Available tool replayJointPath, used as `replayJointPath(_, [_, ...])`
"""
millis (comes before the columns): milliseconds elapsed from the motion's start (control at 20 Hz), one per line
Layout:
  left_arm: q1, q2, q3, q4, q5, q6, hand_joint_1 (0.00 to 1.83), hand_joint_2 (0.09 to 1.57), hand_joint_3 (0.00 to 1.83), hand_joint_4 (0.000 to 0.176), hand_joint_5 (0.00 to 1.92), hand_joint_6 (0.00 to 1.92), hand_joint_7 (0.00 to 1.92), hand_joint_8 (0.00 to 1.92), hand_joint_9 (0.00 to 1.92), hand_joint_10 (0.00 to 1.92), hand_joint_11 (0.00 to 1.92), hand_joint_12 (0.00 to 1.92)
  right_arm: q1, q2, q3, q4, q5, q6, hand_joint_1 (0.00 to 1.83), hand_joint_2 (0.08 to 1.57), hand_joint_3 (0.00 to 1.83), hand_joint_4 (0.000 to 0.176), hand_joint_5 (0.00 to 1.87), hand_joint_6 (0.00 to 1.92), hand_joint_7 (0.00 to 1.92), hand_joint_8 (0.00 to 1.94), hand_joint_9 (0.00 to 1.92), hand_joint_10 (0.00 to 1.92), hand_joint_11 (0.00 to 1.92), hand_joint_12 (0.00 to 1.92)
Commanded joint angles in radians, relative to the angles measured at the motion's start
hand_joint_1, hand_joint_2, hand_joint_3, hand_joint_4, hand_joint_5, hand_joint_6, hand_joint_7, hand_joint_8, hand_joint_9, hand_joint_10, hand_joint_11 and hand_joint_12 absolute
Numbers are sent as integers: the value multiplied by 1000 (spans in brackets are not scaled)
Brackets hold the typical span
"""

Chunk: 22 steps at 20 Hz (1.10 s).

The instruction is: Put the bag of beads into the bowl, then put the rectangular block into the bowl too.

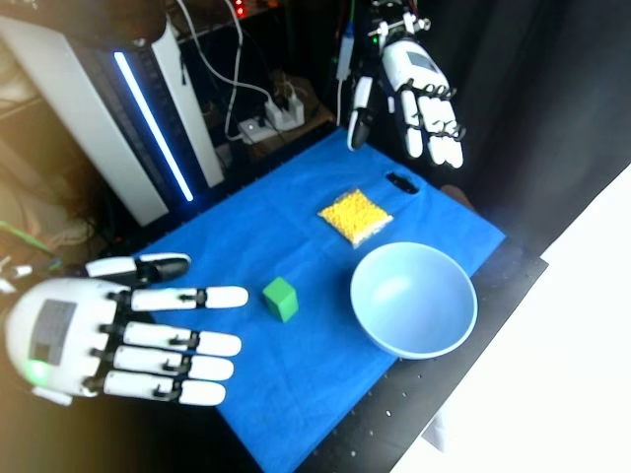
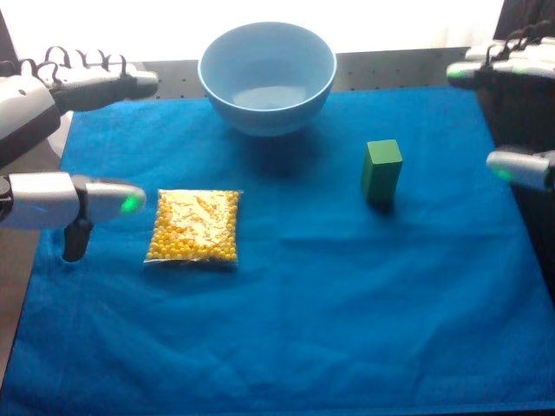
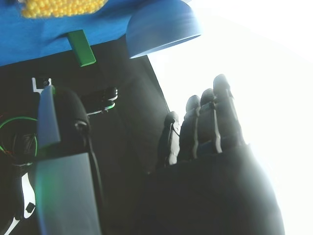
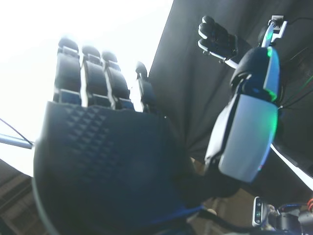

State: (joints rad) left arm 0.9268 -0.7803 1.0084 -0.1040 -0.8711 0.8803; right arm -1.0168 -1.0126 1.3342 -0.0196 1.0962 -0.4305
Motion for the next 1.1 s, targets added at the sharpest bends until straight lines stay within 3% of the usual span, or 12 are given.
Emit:
replayJointPath(0, [-10, 0, 1, -13, -113, -1, 644, 1138, 9, 66, 327, 9, 290, 3, 232, 9, 33, 465, 14, 0, 5, 29, 117, 5, 838, 1263, 9, 83, 444, 7, 362, 8, 296, 20, 120, 414])
replayJointPath(50, [-10, -1, 3, -13, -108, -2, 643, 1139, 7, 67, 327, 8, 289, 2, 231, 7, 32, 464, 14, -1, 6, 28, 117, 5, 839, 1267, 3, 85, 445, 2, 366, 2, 303, 8, 124, 404])
replayJointPath(100, [-10, -2, 4, -12, -105, -3, 673, 1133, 3, 56, 336, 9, 287, 0, 226, 4, 19, 462, 14, -2, 7, 28, 117, 5, 791, 1282, 0, 104, 453, 0, 385, 0, 321, 1, 156, 369])
replayJointPath(200, [-25, -15, 11, 14, -68, -11, 692, 1115, 0, 43, 347, 1, 284, 0, 218, 0, 0, 485, 14, -7, 12, 27, 114, 5, 789, 1291, 1, 90, 458, 1, 391, 1, 316, 2, 150, 342])
replayJointPath(250, [-55, -40, 30, 47, -8, -20, 728, 1082, 0, 22, 368, 3, 286, 1, 217, 2, 0, 504, 14, -9, 14, 27, 111, 5, 750, 1302, 6, 99, 456, 0, 393, 1, 318, 2, 152, 333])
replayJointPath(300, [-62, -47, 37, 57, 7, -26, 728, 1082, 0, 22, 368, 3, 286, 1, 217, 2, 0, 504, 14, -9, 15, 27, 111, 5, 750, 1302, 6, 99, 456, 0, 393, 1, 318, 2, 152, 333])
replayJointPath(450, [-116, -124, 127, 198, 122, -199, 745, 997, 2, 0, 404, 0, 390, 0, 340, 5, 22, 759, 14, -12, 17, 19, 107, 5, 848, 1304, 0, 90, 466, 0, 396, 0, 317, 1, 172, 291])
replayJointPath(500, [-129, -127, 132, 218, 152, -201, 765, 959, 0, 0, 397, 0, 402, 0, 353, 5, 20, 778, 14, -13, 18, 18, 107, 5, 850, 1305, 0, 93, 465, 0, 392, 1, 309, 0, 186, 246])
replayJointPath(550, [-145, -132, 138, 244, 187, -201, 739, 930, 0, 0, 401, 0, 398, 0, 364, 3, 28, 818, 14, -14, 19, 18, 107, 5, 836, 1312, 3, 67, 464, 0, 392, 1, 315, 2, 187, 234])
replayJointPath(650, [-173, -138, 144, 297, 249, -205, 790, 929, 0, 0, 398, 1, 378, 1, 353, 2, 0, 909, 14, -15, 21, 18, 107, 5, 762, 1315, 3, 77, 471, 1, 397, 1, 311, 2, 174, 220])
replayJointPath(850, [-221, -178, 187, 457, 358, -307, 802, 944, 7, 0, 426, 0, 482, 4, 461, 18, 14, 1058, 14, -17, 22, 15, 107, 5, 825, 1325, 3, 45, 476, 1, 397, 0, 314, 2, 201, 234])
replayJointPath(1050, [-252, -201, 196, 540, 417, -326, 730, 930, 1, 10, 434, 0, 590, 4, 574, 21, 8, 1321, 14, -18, 22, 15, 107, 5, 849, 1328, 1, 46, 486, 3, 407, 3, 322, 4, 190, 234])
